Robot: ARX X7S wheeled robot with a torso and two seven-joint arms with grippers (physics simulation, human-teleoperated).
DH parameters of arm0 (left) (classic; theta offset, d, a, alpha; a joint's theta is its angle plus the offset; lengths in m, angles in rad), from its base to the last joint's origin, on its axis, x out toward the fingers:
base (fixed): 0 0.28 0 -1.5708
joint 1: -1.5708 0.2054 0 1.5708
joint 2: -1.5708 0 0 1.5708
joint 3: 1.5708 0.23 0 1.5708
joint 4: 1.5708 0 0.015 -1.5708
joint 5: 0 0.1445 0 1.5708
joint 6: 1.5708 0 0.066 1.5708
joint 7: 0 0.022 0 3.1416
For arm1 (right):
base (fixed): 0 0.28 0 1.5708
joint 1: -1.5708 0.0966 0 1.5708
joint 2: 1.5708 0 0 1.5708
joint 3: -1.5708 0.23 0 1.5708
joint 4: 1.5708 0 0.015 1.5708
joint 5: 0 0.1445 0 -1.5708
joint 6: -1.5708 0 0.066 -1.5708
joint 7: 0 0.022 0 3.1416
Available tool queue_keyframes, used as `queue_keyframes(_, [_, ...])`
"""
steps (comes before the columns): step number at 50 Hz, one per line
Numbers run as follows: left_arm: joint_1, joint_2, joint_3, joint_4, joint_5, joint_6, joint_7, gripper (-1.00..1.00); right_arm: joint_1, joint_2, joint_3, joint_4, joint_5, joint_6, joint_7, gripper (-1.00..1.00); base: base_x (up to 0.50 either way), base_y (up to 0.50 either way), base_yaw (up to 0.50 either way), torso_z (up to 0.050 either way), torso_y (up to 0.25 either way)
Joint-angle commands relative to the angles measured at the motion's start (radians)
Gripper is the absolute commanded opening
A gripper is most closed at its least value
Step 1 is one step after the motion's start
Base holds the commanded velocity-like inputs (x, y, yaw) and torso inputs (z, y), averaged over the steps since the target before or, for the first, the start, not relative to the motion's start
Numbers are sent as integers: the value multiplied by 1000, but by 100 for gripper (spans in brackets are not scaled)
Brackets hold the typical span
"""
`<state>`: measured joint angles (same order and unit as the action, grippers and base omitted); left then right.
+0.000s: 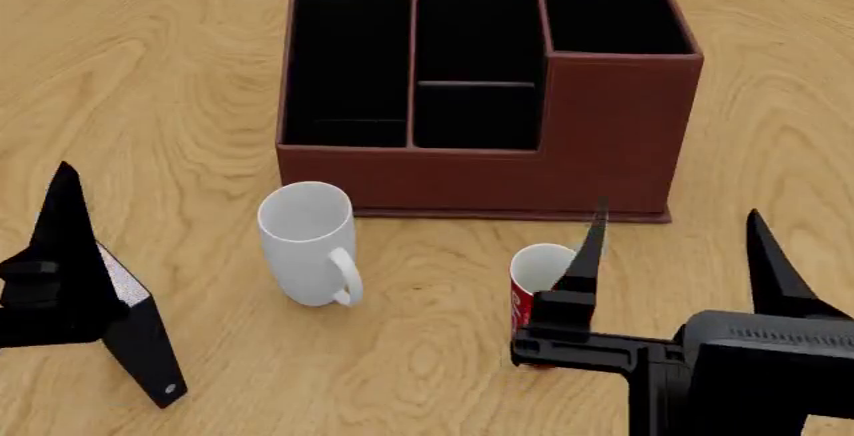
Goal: Pick up the white mug and place it to the right of the caddy.
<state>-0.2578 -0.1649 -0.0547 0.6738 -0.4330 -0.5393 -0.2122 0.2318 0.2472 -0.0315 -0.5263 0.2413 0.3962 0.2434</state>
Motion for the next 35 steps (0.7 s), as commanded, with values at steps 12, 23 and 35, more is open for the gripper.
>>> queue_keyframes(12, [-407, -209, -262, 275, -278, -435, -214, 100, 346, 181, 184, -226, 115, 360, 57, 100, 0, 0, 0, 0, 0])
queue_keyframes(23, [-638, -312, -498, 360, -661, -721, -441, 100, 473, 277, 260, -347, 179, 544, 72, 100, 0, 0, 0, 0, 0])
queue_keyframes(35, [-763, -504, -560, 316, -1210, -715, -884, 100, 619, 342, 328, -444, 263, 741, 104, 100, 0, 0, 0, 0, 0])
